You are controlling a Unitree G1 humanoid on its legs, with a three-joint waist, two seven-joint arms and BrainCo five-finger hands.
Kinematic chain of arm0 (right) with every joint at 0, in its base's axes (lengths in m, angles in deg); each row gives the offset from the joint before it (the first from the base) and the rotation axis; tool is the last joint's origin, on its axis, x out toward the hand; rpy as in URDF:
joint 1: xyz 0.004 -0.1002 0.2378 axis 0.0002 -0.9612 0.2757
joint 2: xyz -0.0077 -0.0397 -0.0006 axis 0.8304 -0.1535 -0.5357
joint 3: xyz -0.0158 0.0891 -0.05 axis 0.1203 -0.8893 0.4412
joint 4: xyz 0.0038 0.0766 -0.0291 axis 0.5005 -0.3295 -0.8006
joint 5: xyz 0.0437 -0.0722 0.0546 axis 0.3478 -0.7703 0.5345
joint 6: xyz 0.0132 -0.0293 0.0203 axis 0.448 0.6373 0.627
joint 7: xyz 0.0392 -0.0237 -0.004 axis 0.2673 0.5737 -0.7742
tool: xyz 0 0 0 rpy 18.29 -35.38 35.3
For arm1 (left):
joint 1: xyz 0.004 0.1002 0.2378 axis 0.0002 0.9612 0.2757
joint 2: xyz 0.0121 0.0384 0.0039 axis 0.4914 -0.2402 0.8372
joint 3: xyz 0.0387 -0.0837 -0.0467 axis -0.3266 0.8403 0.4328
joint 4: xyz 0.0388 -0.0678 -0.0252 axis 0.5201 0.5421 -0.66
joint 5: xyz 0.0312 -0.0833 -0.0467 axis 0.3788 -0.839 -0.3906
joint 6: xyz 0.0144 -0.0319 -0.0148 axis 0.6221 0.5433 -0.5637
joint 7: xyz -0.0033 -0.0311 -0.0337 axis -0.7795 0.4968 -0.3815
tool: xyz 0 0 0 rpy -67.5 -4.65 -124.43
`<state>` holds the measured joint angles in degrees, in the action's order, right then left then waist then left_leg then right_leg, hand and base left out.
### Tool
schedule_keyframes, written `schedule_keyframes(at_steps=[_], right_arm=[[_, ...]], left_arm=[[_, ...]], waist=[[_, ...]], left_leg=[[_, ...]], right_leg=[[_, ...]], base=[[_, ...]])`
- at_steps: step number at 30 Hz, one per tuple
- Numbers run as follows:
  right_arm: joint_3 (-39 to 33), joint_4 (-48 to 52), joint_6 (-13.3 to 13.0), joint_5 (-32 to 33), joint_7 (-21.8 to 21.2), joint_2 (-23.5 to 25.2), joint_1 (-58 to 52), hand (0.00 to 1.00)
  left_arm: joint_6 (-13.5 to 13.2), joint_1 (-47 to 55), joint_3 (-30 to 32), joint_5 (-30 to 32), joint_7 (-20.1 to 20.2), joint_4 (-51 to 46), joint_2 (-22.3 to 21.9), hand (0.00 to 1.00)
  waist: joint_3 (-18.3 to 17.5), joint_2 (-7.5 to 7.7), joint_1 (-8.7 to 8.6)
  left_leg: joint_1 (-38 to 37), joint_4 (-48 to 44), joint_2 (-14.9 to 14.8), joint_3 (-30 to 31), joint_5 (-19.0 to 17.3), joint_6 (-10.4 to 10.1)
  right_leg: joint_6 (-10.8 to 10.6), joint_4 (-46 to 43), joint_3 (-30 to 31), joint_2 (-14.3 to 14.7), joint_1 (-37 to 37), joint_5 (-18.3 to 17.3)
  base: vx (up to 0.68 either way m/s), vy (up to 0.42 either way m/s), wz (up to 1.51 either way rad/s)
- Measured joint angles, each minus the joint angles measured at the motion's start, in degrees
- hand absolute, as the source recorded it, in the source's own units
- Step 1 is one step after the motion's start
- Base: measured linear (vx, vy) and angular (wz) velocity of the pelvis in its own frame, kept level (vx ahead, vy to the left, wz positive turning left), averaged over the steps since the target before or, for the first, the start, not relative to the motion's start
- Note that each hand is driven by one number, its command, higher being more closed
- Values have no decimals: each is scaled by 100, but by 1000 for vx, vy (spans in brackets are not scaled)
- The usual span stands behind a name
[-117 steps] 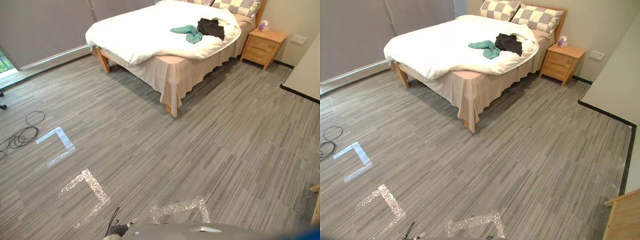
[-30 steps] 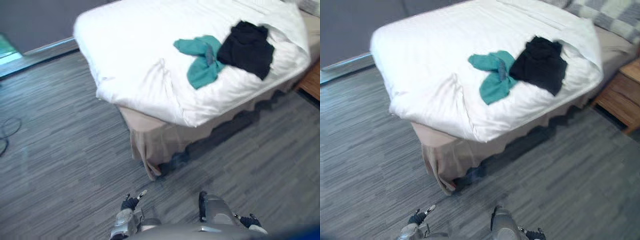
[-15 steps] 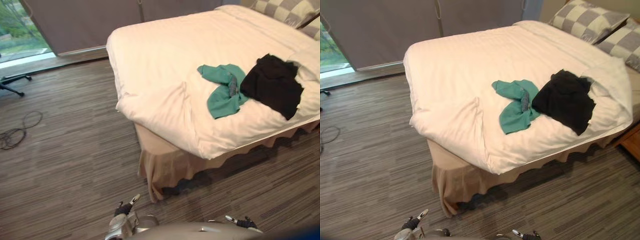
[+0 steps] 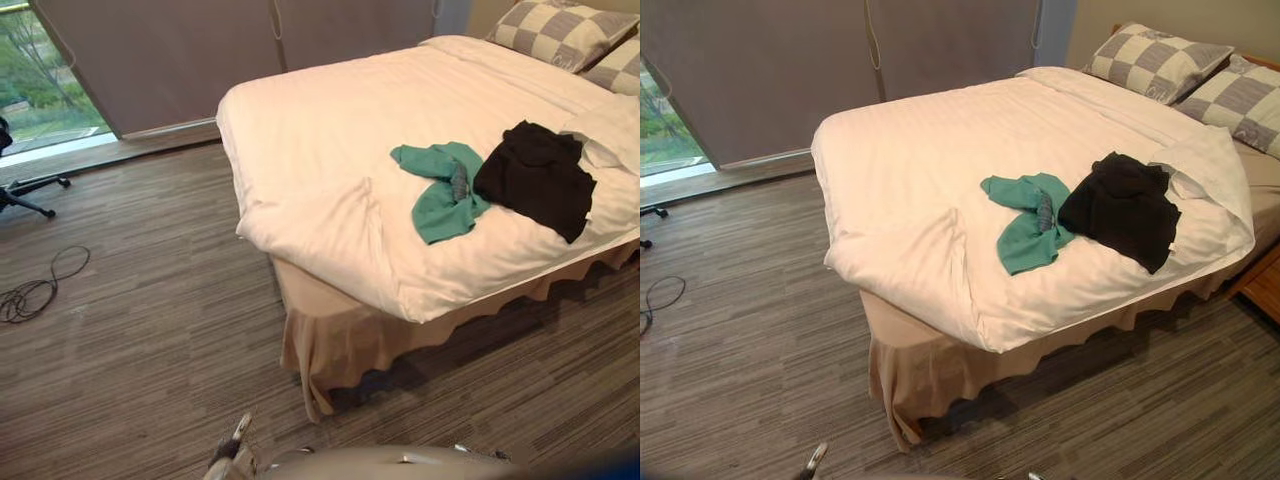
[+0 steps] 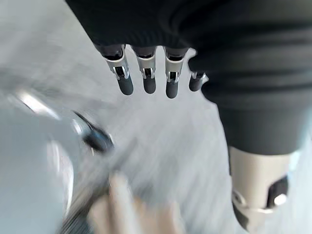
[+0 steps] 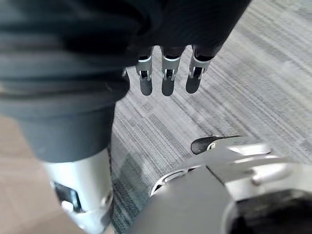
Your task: Tidy the bed and pick cloth on bed and put in laundry
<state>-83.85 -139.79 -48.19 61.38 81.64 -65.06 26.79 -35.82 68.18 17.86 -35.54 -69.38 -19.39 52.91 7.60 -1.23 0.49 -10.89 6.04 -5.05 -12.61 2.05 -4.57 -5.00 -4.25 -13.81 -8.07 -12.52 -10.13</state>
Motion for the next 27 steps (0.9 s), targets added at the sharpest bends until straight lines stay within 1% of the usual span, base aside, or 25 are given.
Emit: schedule_keyframes(at_steps=[1, 3, 5, 6, 7, 9, 10, 12, 13, 14, 16, 17, 18, 19, 20, 21, 22, 23, 24, 25, 26, 27], right_arm=[[0, -26, 1, 63, 2, -10, -39, 0], [7, -43, -2, 146, 20, -6, -68, 0], [47, -58, -49, 202, 59, -1, -155, 0], [78, -59, -69, 268, 67, 1, -174, 0], [136, -59, -78, 338, 85, 4, -179, 0], [192, -55, -92, 373, 116, 6, -178, 0], [287, -45, -123, 377, 147, 3, -179, 0], [398, 25, -134, 447, 145, 7, -180, 0], [427, 52, -134, 487, 142, 9, -181, 0], [537, 105, -139, 557, 108, 9, -192, 0], [564, 121, -142, 568, 28, -43, -219, 0], [687, 179, -143, 590, -37, -37, -205, 0], [747, 241, -144, 593, -79, -39, -209, 0], [775, 345, -185, 591, -115, -39, -235, 0], [721, 377, -215, 589, -94, -85, -231, 0], [646, 376, -227, 587, -85, -89, -218, 0], [483, 380, -251, 589, -84, -29, -192, 0], [423, 382, -249, 592, -85, 39, -191, 0], [324, 369, -240, 592, -86, 21, -224, 0], [284, 366, -219, 592, -96, 40, -219, 0], [277, 366, -205, 593, -106, 74, -213, 0], [259, 366, -200, 592, -108, 76, -209, 0]], left_arm=[[-4, 61, 264, -282, -81, -3, 76, 0], [-122, 73, 503, -756, -261, -90, 247, 0], [-285, 1, 734, -975, -482, -542, 502, 0], [-323, -35, 745, -978, -495, -685, 585, 0], [-408, -145, 745, -967, -587, -945, 772, 0], [-441, -347, 734, -863, -690, -1219, 1054, 0], [-444, -588, 683, -640, -782, -1465, 1426, 0], [-445, -950, 540, -276, -885, -1841, 1974, 0], [-451, -1035, 465, -197, -908, -1937, 2121, 0], [-475, -1435, 124, 171, -970, -2253, 2795, 0], [-492, -1844, -321, 556, -1045, -2567, 3462, 0], [-533, -2260, -800, 1070, -1089, -2764, 4101, 0], [-586, -2300, -916, 1271, -1083, -2952, 4162, 0], [-691, -2399, -1218, 1714, -1206, -3420, 4238, 0], [-765, -2435, -1605, 2222, -1358, -3747, 4200, 0], [-751, -2440, -1779, 2479, -1339, -3809, 4202, 0], [-685, -2560, -2058, 2830, -1335, -3818, 4205, 0], [-597, -2706, -2227, 2892, -1342, -3821, 4203, 0], [-454, -2988, -2553, 2934, -1350, -4018, 4196, 0], [-357, -3186, -2967, 2999, -1366, -4575, 4189, 0], [-340, -3207, -3183, 3185, -1364, -4920, 4176, 0], [-334, -3201, -3604, 3593, -1347, -5610, 4056, 0]], waist=[[4, 17, 61], [18, 7, 109], [24, 5, 198], [17, 7, 214], [13, 24, 225], [17, 33, 232], [11, 45, 235], [8, 74, 249], [10, 85, 255], [-1, 119, 294], [-30, 157, 319], [-34, 196, 313], [-44, 215, 299], [-47, 164, 282], [-72, 119, 237], [-79, 108, 229], [-87, 106, 197], [-87, 103, 183], [-161, 81, 180], [-205, 160, 161], [-206, 161, 141], [-198, 138, 68]], left_leg=[[6, 0, 1, 13, -6, -8], [16, 0, 4, 36, -20, -19], [-2, 1, -8, 36, -87, -47], [-5, 1, -12, 36, -100, -53], [-3, 1, -17, 36, -118, -66], [9, 1, -21, 31, -140, -75], [7, 1, -17, 32, -145, -78], [3, 1, -15, 36, -166, -90], [2, 1, -15, 37, -172, -94], [1, 1, -13, 41, -189, -107], [20, 1, -10, 42, -197, -111], [15, 2, -5, 33, -211, -110], [12, 3, 1, 20, -216, -109], [9, 4, 25, -11, -219, -107], [13, 4, 43, -28, -220, -108], [13, 2, 46, -18, -220, -108], [13, 1, 40, -18, -219, -108], [24, 0, 26, -47, -219, -109], [206, -6, -5, -68, -200, -125], [316, -27, -18, -68, -164, -126], [358, -35, -16, -69, -140, -120], [400, -37, -7, -77, -94, -106]], right_leg=[[1, 12, -23, 1, -17, 0], [2, 49, -121, -1, -100, -1], [29, 87, -128, 13, -170, -19], [31, 109, -129, 20, -185, -20], [37, 139, -130, 30, -196, -23], [49, 143, -129, 33, -214, -30], [56, 145, -128, 30, -220, -34], [64, 150, -128, 29, -236, -37], [64, 152, -128, 29, -242, -38], [65, 158, -123, 29, -247, -37], [68, 153, -99, 28, -225, -35], [68, 145, -93, 25, -216, -35], [69, 129, -78, 20, -208, -34], [69, 105, -45, -3, -201, -34], [71, 96, 4, -17, -183, -33], [71, 97, 28, -19, -174, -33], [70, 105, 56, -9, -139, -33], [71, 120, 73, 0, -116, -33], [71, 124, 145, 26, 59, -33], [72, 108, 206, 41, 182, -32], [72, 93, 218, 40, 231, -32], [79, 41, 253, 28, 305, -28]], base=[[63, -15, 14], [44, -18, 21], [39, -23, 8], [61, -24, -1], [54, -18, -1], [65, -13, -2], [77, -7, 1], [70, -3, 4], [70, 0, 5], [63, 5, 4], [62, 10, 3], [49, 13, -2], [49, 32, -3], [41, 50, -2], [44, 51, 1], [0, 0, 0], [3, -1, -7], [-14, -15, -9], [-17, -14, -4], [0, 0, 0], [0, 0, 0], [-21, 28, -7]])
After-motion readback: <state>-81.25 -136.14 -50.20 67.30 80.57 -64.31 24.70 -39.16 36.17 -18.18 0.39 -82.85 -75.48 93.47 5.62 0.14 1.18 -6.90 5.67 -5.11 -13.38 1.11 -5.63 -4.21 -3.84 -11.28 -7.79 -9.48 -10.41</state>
